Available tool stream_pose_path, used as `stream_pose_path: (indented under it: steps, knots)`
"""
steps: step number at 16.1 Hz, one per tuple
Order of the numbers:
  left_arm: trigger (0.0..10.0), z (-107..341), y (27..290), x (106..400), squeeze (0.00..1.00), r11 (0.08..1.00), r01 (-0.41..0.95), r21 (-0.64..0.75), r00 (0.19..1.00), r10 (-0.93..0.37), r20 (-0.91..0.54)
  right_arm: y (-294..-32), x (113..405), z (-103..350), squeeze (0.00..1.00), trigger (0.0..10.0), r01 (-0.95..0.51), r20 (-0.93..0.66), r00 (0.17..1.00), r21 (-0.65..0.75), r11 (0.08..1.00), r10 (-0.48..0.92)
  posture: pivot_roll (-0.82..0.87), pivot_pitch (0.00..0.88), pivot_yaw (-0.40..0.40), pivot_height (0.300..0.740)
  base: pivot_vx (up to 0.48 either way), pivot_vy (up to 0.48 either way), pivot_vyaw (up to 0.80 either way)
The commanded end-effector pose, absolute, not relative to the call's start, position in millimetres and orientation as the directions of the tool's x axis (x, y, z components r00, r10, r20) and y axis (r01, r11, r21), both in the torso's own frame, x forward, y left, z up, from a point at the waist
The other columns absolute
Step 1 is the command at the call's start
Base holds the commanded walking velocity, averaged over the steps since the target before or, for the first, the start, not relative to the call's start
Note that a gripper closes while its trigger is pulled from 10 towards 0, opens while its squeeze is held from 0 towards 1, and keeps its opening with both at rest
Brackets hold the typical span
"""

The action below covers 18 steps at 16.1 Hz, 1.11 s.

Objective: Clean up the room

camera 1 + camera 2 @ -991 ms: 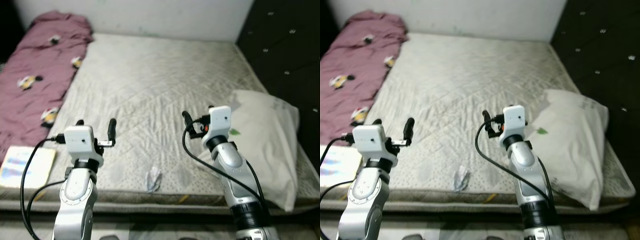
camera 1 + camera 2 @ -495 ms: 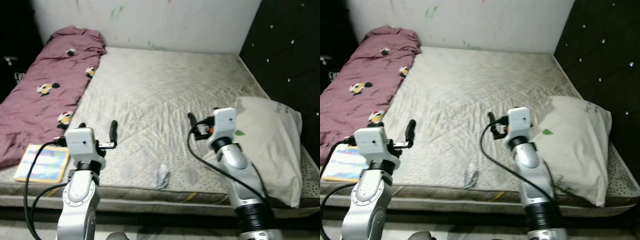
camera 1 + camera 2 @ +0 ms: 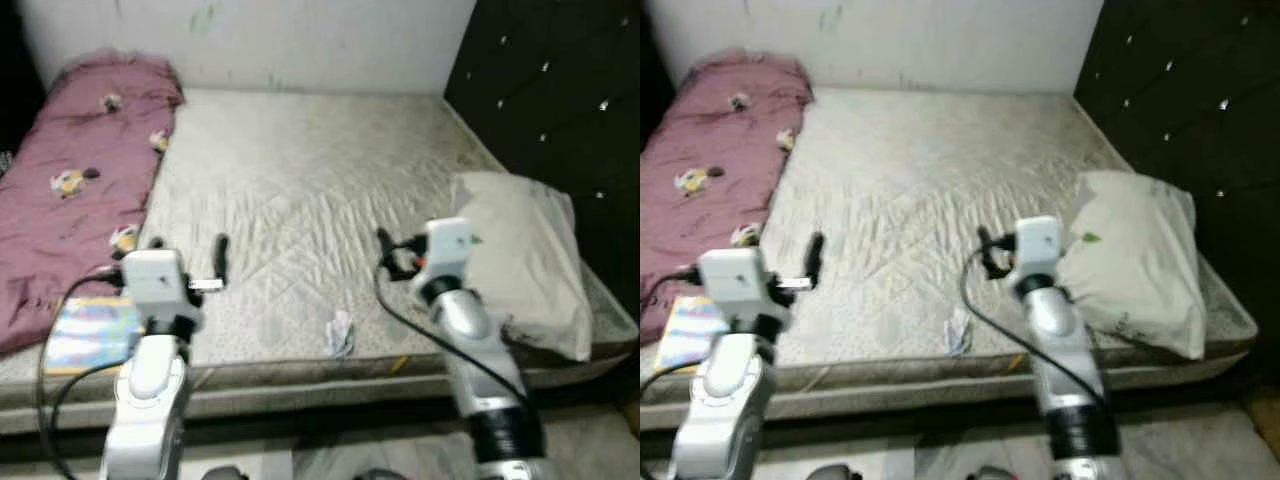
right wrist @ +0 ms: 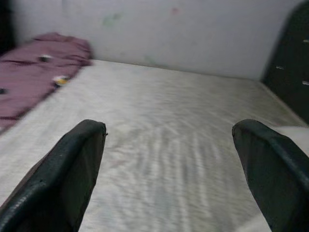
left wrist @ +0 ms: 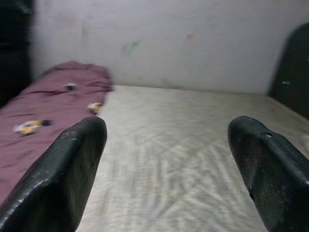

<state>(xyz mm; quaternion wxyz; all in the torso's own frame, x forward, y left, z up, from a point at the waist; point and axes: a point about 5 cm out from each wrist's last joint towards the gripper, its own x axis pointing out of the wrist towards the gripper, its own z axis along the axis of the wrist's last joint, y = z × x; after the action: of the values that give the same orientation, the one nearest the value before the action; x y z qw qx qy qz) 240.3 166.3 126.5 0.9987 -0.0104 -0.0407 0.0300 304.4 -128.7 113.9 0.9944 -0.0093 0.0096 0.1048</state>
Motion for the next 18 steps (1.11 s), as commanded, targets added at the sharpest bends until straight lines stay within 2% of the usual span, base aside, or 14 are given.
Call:
stream_pose_path:
  steps: [1,7,11,18]
  knots:
    - [10.0,128,164,243,0.0,0.998,-0.061,-0.032,0.995,0.063,0.083,-135,309,123,0.0,10.0,-0.183,0.004,0.983,-0.023,0.983,0.183,0.01,0.0,-0.052,0.74,0.0,0.0,0.0]
    - [10.0,129,178,255,0.0,0.993,-0.118,-0.019,0.989,0.119,0.089,-140,319,138,0.0,10.0,-0.15,0.057,0.987,-0.007,0.989,0.15,0.0,0.0,-0.048,0.74,0.0,0.0,0.0]
    - [10.0,136,178,260,0.0,0.995,-0.095,-0.026,0.988,0.098,0.123,-133,322,142,0.0,10.0,-0.172,0.062,0.983,0.008,0.985,0.171,0.0,0.0,-0.068,0.74,0.0,0.0,0.0]
    - [10.0,130,175,252,0.0,0.997,-0.06,-0.044,0.992,0.064,0.111,-140,314,135,0.0,10.0,-0.15,0.038,0.988,0.018,0.988,0.15,0.0,0.0,-0.057,0.74,0.284,0.0,-0.16]
